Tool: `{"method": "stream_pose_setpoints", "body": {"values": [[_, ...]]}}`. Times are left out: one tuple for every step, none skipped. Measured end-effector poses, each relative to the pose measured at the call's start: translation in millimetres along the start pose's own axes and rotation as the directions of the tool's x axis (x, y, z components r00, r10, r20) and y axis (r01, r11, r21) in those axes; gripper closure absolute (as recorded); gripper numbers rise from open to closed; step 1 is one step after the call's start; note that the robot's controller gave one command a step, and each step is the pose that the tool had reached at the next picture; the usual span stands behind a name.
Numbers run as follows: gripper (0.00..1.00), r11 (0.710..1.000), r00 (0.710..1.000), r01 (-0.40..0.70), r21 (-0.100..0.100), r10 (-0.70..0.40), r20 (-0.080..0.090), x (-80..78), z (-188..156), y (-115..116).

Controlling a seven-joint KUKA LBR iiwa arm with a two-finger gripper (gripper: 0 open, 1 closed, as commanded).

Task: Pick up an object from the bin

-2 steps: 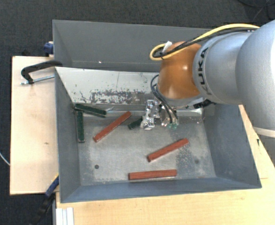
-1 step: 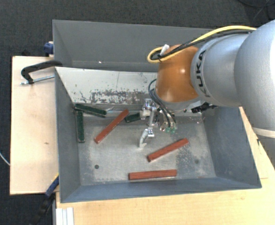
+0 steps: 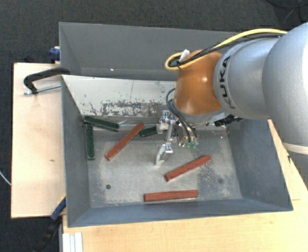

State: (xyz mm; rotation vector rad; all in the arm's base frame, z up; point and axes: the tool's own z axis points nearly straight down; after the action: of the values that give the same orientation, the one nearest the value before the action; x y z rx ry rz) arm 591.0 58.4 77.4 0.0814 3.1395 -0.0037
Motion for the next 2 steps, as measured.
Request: {"method": "stream_pose_setpoints", "body": {"values": [[1.00,1.000,0.999,0.025,0.009,-0.026,0.029,-19.6,-6.4,39.1],[1.00,1.000,0.999,0.026,0.008,-0.026,0.028,-19.5,-6.4,39.6]]}}
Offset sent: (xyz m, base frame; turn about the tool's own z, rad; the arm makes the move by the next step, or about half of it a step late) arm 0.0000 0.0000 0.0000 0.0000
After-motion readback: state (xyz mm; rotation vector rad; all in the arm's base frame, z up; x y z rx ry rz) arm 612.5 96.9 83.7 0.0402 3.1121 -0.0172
